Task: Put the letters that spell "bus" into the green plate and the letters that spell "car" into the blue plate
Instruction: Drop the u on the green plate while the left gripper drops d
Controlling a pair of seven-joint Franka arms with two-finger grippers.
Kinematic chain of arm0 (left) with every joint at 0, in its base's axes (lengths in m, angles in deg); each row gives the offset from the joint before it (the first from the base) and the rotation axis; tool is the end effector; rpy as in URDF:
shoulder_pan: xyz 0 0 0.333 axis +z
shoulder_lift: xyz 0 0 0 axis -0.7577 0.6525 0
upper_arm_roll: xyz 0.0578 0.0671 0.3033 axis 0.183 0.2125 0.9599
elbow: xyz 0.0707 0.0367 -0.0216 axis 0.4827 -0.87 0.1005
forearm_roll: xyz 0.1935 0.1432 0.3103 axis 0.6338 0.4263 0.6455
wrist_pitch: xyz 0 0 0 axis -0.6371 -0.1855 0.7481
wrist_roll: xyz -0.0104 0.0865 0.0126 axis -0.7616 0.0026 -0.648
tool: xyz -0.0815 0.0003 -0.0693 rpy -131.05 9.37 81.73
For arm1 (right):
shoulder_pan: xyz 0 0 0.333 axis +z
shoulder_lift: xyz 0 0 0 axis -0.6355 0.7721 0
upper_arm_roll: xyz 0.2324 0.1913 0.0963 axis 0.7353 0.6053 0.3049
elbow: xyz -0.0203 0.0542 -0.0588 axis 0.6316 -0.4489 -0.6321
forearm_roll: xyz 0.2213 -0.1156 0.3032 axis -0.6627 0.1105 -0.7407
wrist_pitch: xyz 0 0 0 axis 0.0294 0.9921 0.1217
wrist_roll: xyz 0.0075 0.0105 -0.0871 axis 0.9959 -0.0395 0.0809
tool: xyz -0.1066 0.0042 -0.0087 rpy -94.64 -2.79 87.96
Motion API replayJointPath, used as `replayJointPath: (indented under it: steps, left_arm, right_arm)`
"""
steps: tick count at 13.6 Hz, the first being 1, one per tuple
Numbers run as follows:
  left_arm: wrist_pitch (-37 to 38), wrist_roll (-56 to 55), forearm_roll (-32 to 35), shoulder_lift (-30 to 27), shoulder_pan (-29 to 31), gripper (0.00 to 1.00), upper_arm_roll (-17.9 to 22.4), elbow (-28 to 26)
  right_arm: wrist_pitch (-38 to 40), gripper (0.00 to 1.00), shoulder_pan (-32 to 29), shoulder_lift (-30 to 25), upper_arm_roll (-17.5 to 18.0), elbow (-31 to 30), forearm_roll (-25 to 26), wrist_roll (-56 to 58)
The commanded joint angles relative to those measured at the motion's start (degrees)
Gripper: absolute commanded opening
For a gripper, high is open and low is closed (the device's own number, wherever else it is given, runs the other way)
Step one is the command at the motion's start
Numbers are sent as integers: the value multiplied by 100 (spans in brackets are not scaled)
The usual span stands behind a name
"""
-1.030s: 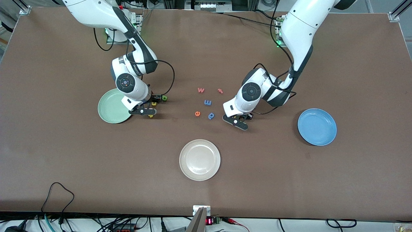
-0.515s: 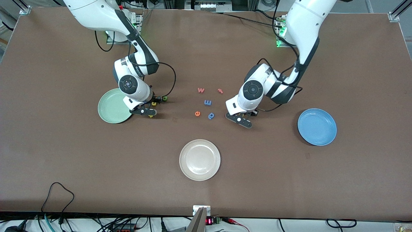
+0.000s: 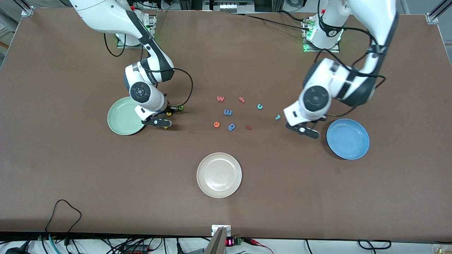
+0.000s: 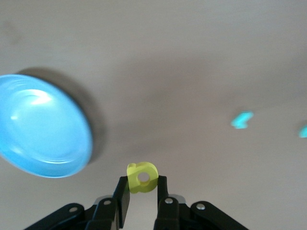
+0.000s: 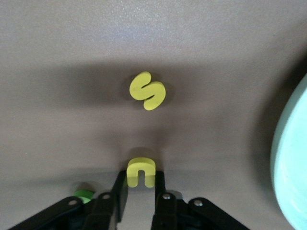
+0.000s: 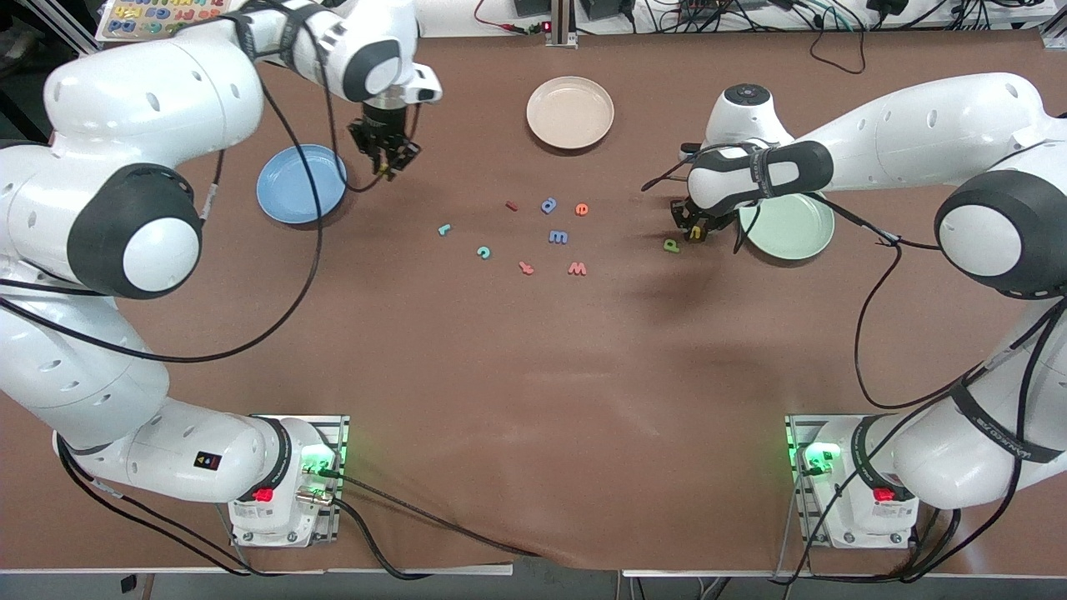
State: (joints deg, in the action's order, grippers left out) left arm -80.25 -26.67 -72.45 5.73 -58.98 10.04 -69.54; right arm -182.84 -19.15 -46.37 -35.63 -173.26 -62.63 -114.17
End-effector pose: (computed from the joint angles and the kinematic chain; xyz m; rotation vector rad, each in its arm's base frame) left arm 0.5723 -0.1895 0.3109 -2.8448 0.5799 0.4350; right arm 0.4897 0.2435 0.1732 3.1113 -0.1313 -0.2977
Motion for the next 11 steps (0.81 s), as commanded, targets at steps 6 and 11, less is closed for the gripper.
replayJointPath:
  steps: [6,11]
  left_arm:
    - [-1243,1564,489,671,1682,13,-37,-109]
    - [-2088,1555,551,971,1806,17,-45,-504]
  right_arm:
    - [20,0,-62,-345,-182,12,102,105]
    - [669,0,-948,-1058,-183,12,402,1306]
